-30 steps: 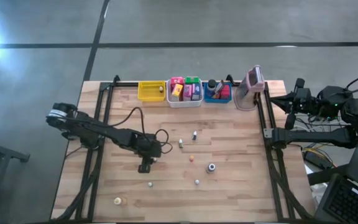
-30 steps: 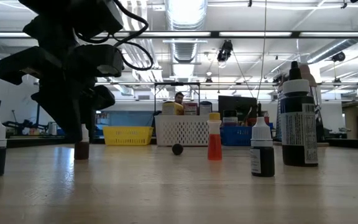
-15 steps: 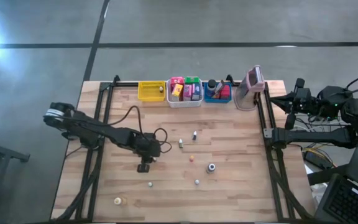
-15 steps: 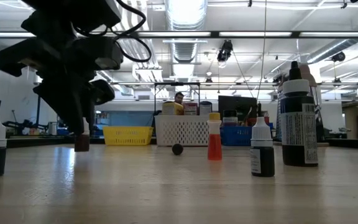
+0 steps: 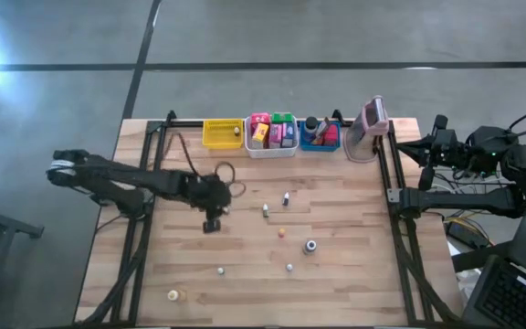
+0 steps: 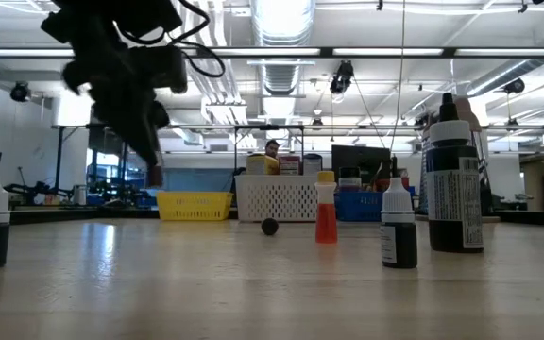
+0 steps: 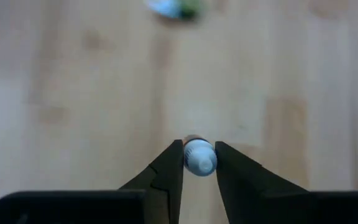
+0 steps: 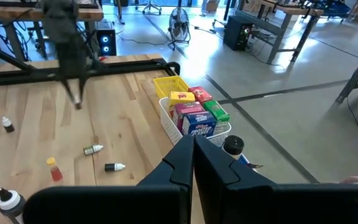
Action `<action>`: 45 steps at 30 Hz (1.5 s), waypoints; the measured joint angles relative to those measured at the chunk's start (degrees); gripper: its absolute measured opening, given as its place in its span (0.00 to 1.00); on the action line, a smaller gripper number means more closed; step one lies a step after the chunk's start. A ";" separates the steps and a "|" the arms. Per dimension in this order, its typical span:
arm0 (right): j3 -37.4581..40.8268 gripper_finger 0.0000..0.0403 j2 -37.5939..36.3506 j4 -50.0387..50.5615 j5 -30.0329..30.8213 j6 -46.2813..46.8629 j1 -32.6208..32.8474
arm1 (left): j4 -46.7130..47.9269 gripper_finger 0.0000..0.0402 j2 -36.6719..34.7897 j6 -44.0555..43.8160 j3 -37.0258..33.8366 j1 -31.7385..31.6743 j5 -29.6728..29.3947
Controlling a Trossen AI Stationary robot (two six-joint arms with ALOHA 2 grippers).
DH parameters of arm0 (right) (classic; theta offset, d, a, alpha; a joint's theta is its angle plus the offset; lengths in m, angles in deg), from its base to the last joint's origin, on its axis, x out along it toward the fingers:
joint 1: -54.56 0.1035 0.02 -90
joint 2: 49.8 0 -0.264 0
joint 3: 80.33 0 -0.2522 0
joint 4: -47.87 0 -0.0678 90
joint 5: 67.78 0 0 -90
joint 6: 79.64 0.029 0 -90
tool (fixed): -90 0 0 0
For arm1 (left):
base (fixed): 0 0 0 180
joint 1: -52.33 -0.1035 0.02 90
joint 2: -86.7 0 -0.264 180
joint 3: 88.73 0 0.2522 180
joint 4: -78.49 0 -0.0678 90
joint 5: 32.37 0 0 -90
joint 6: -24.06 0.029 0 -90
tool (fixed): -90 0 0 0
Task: Pick & Place Kitchen Items
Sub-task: Put the orange food coloring bottle into the yellow basket
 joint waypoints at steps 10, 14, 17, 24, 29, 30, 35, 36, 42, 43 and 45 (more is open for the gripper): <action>-0.01 0.02 -0.02 0.01 0.02 -0.26 0.00 | -1.00 0.22 -7.63 3.54 2.69 -25.08 -1.20; -0.01 0.02 0.00 0.01 0.02 -0.02 0.00 | -1.07 0.22 -4.62 6.16 8.49 -35.92 3.34; -0.01 0.02 -0.01 0.01 0.00 -0.26 0.00 | -0.43 0.22 -0.33 10.87 13.86 -41.38 7.28; 0.01 0.02 -0.02 -0.01 0.02 -0.23 0.00 | 1.52 0.22 9.60 18.58 21.85 -48.50 14.03; 0.01 0.02 -0.01 0.00 0.02 -0.26 0.00 | 1.57 0.22 15.64 24.53 22.59 -50.17 14.01; -0.01 0.02 0.00 -0.01 0.00 -0.26 0.00 | 1.56 0.22 16.80 24.65 22.60 -50.35 14.02; 0.00 0.02 0.00 0.00 0.00 -0.19 0.00 | -0.16 0.22 21.75 27.18 22.58 -51.16 13.94; 0.00 0.02 0.00 0.00 0.02 -0.25 0.00 | -1.04 0.22 22.71 27.21 22.58 -51.33 13.79; 0.00 0.02 -0.01 0.00 0.01 -0.23 0.00 | -2.38 0.22 26.90 27.47 23.12 -51.72 9.43; -0.01 0.02 0.00 0.01 0.02 -0.26 0.00 | -2.50 0.22 27.20 27.45 23.20 -51.74 9.04; 0.01 0.02 -0.02 0.01 0.00 -0.07 0.00 | -3.18 0.22 27.77 27.39 23.51 -51.74 8.87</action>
